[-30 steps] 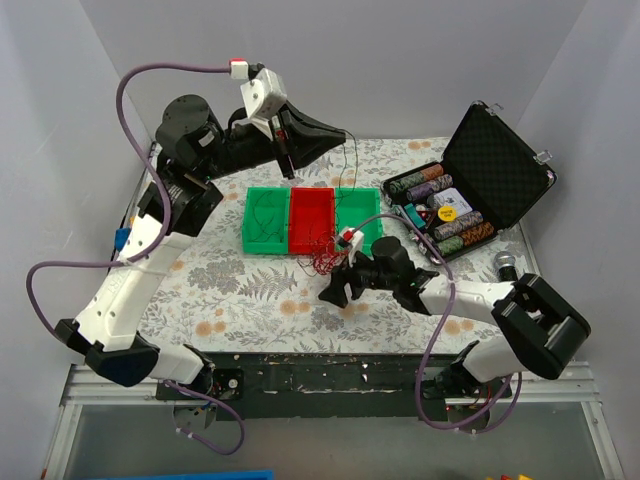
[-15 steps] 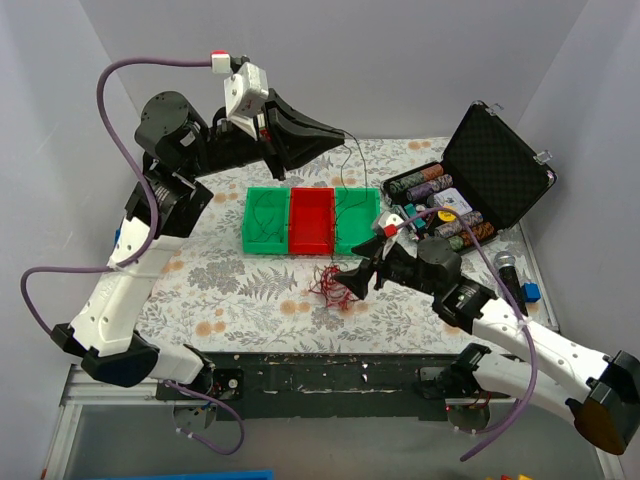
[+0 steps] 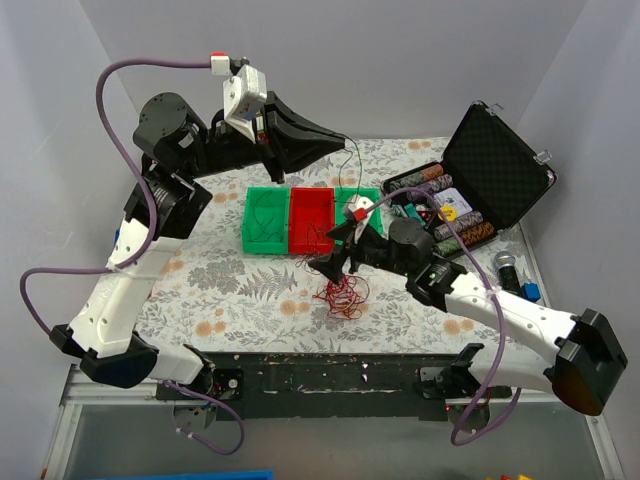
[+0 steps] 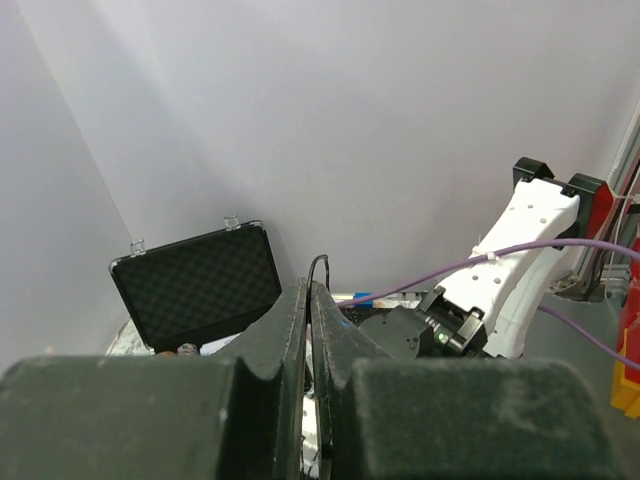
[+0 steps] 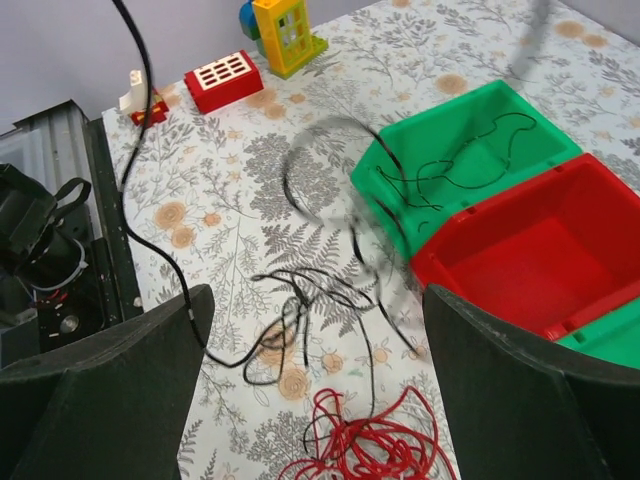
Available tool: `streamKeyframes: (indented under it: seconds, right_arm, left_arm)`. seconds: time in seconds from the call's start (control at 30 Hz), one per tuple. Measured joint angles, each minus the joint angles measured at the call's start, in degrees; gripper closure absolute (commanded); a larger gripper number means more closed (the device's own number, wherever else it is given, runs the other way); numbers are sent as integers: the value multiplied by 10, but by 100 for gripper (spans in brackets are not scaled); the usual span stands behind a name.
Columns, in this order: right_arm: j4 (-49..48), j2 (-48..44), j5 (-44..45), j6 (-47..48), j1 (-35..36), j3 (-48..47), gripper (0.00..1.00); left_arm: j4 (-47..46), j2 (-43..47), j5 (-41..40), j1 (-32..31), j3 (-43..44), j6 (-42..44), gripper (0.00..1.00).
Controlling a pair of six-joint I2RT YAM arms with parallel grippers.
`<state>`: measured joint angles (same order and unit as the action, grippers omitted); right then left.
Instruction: Untangle the cables
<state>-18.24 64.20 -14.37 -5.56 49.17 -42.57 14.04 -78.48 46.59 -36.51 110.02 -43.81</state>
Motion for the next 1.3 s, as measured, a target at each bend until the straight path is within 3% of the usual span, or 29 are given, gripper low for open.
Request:
streamKeyframes:
  seconds: [0.2,0.37,0.57,0.87,0.97,1.3]
  right_arm:
    - [-34,47,11,3,31,-20,6]
    - [-72,59,28,11,38,-20,16]
    - [-90,116,26,10,37,-10,48]
    - [-110,207,3,-9,37,37,50]
    - [-110,220,-2,-17,37,65,54]
    - [-95,214,7,-22,37,98,52]
  left_arm:
    - [-6,0,2,-1,0,-2,100]
    - [-13,0,4,-5,0,-7,100]
    - [-19,-19,-9,-8,45,-9,100]
    - [-38,-56,-66,-8,181,28,100]
    - [-65,-56,-97,-8,198,57,100]
    - [-210,-58,-202,-8,224,186,100]
